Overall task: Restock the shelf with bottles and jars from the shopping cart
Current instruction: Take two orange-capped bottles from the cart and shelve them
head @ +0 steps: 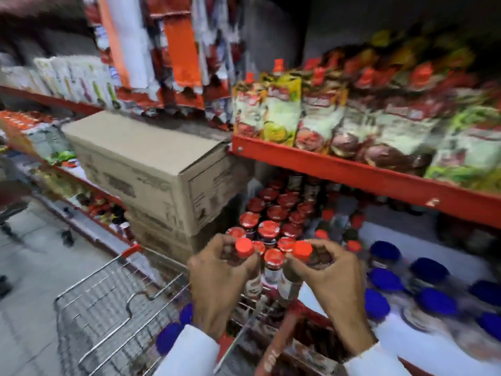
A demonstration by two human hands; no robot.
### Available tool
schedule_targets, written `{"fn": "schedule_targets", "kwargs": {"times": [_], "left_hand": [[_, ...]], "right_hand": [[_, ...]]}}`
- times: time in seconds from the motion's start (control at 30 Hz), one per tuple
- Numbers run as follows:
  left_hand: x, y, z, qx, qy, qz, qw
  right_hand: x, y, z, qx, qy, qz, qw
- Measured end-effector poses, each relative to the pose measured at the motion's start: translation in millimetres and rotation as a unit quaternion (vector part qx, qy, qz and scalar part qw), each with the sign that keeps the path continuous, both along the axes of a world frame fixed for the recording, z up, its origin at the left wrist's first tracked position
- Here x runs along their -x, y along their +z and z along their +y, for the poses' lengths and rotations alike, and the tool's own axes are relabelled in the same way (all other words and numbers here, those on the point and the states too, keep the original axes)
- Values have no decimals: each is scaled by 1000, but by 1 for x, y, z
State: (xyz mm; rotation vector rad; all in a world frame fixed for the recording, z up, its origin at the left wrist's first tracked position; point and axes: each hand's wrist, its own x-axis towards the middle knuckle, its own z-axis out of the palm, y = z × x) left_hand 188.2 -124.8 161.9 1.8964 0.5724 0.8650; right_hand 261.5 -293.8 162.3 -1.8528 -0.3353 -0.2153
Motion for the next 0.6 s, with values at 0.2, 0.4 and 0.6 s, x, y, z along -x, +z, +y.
{"fn": "schedule_targets", "kwargs": {"times": [0.2, 0.4, 0.6], "left_hand": [[-74, -16, -53, -16, -73, 39, 996], [-120, -53, -87, -19, -123, 107, 986], [-143, -85, -96, -38, -114, 147, 982]], "right_hand": [[-40, -20, -58, 55, -128, -4, 990], [-66, -43, -80, 76, -162, 38, 983], [-81, -62, -82, 103, -165, 77, 978]]}}
